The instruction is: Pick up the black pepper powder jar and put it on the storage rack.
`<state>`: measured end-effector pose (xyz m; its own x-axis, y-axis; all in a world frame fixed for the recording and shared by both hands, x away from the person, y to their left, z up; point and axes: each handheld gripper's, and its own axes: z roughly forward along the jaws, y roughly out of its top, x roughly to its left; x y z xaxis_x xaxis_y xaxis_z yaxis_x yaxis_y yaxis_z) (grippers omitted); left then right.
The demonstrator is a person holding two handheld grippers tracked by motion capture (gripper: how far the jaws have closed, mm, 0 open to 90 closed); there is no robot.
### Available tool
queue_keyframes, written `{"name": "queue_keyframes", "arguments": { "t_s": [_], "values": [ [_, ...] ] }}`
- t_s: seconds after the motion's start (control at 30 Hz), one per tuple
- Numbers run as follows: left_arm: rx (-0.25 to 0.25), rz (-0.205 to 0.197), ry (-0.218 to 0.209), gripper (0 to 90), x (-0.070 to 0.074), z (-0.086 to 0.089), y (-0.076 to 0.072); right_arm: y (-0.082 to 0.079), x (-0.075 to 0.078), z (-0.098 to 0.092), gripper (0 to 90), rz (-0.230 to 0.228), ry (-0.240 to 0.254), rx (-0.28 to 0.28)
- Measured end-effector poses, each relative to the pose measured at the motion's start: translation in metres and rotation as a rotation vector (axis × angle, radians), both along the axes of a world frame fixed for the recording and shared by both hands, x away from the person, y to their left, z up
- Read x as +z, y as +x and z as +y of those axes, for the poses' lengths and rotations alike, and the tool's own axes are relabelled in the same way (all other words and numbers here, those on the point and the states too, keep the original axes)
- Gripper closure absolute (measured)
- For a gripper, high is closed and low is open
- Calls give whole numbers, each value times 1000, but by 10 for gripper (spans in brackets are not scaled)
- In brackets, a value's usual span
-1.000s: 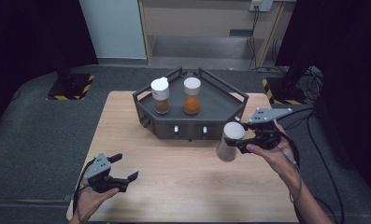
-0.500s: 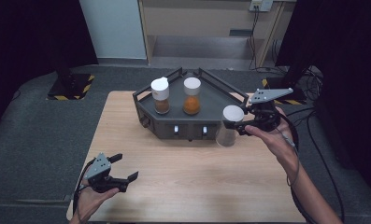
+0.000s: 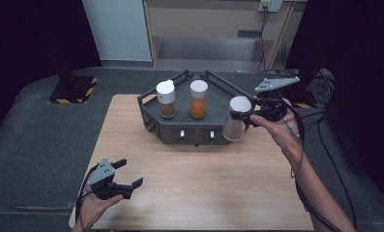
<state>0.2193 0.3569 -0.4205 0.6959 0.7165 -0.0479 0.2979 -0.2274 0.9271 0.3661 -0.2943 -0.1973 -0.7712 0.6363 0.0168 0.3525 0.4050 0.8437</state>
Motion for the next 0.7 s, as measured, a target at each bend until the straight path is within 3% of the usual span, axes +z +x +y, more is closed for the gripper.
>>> {"name": "queue_keyframes", "arguments": {
  "t_s": [0.7],
  "values": [
    [-1, 1, -2, 46, 0, 1, 0, 34, 5, 20, 341, -3, -31, -113]
  ]
}}
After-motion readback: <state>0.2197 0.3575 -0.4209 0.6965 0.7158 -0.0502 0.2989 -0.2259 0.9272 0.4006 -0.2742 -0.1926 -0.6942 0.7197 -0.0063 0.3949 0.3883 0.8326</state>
